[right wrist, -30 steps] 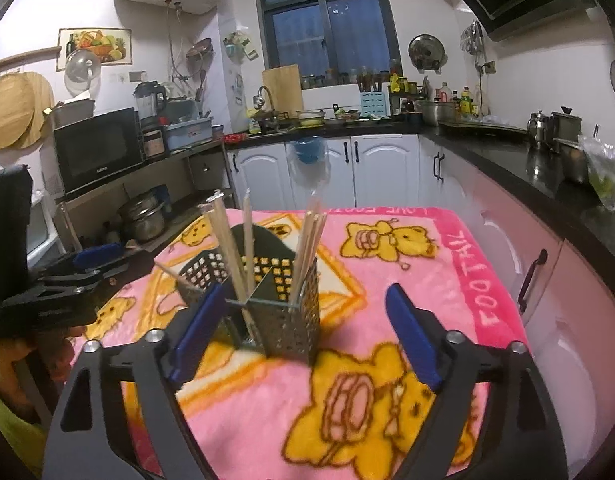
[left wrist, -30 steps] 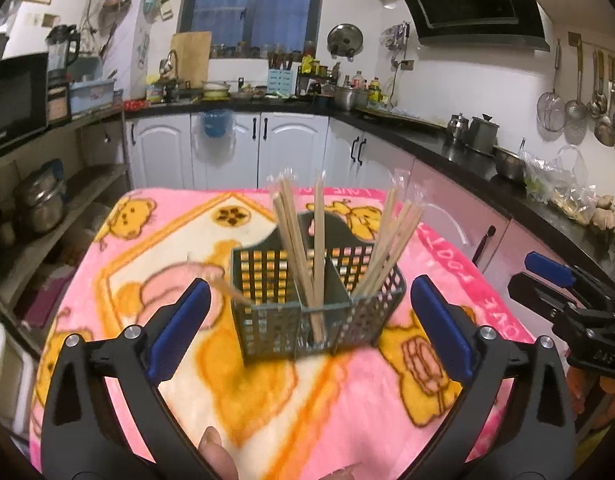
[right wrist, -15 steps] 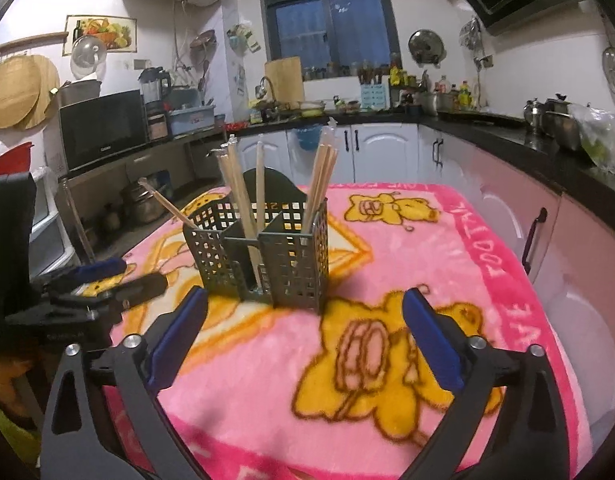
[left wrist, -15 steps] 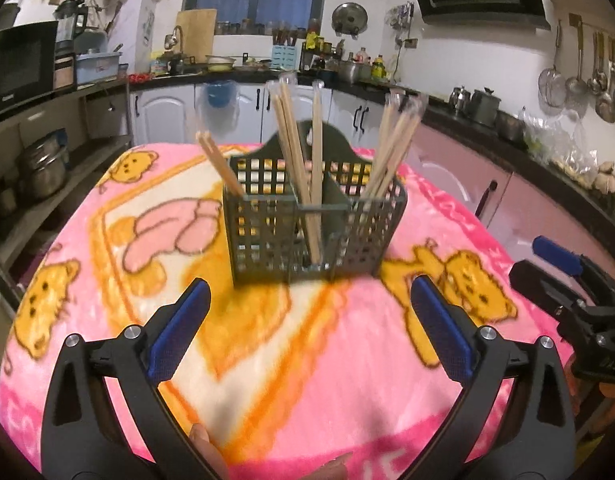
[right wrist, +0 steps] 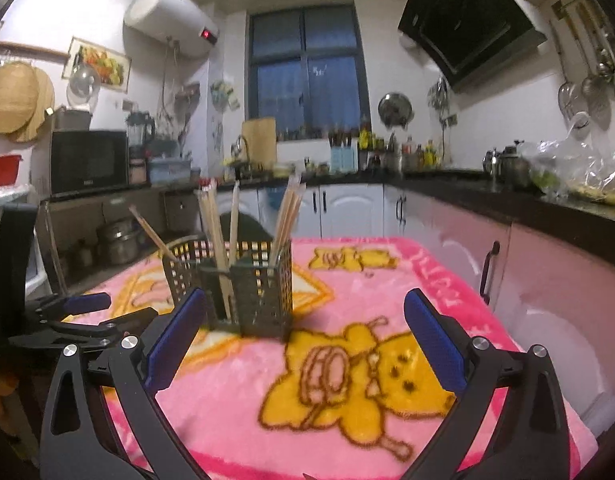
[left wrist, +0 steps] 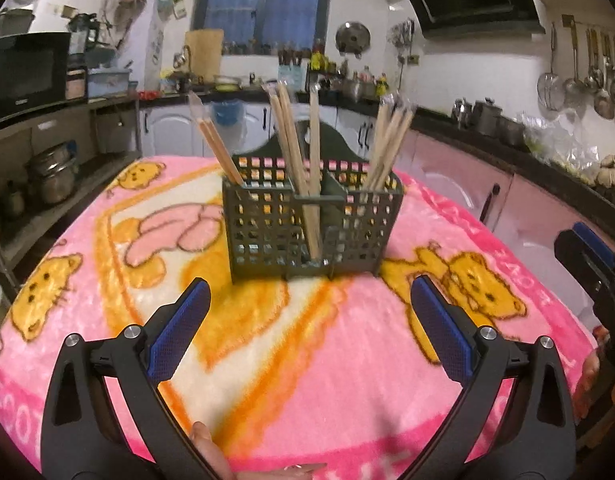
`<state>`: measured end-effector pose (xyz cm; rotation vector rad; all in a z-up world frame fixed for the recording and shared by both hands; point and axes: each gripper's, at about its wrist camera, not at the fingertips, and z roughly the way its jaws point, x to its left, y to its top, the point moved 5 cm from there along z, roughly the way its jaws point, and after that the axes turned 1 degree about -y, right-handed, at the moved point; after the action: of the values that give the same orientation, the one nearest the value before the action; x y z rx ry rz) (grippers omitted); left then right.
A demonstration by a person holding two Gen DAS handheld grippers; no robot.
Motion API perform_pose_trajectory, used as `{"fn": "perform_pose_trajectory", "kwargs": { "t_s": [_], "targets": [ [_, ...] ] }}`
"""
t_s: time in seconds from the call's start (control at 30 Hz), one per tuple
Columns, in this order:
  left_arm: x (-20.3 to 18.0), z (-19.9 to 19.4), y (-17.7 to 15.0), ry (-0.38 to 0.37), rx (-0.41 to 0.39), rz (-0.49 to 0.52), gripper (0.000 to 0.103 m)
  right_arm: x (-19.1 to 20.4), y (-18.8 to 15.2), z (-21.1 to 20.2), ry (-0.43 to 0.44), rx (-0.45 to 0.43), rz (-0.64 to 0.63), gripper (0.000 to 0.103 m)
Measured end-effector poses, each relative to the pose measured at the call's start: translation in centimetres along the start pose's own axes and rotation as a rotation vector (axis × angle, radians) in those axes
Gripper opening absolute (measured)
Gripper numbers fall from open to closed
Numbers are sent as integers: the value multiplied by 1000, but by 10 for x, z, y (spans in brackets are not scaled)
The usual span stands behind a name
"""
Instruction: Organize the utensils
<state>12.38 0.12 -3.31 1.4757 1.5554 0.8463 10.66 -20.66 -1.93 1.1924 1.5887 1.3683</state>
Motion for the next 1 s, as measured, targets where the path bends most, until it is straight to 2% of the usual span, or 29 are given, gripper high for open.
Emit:
{"fn": "perform_pose_trajectory", "kwargs": {
  "t_s": [0.13,0.3,0.5,1.0],
  "targets": [
    [8,-4,4,17,-42,-28,92,-2,-2,1,17,-9,21,96],
    [13,-2,3,39,-60,-42,92,-1,-12,9,15,35,22,96],
    [16,4,-3,51,-47,-41,92,4,-20,16,16,68,8,96],
    [16,7,-5,48,-38,-38,92,4,-23,18,22,74,9,96]
  ]
}}
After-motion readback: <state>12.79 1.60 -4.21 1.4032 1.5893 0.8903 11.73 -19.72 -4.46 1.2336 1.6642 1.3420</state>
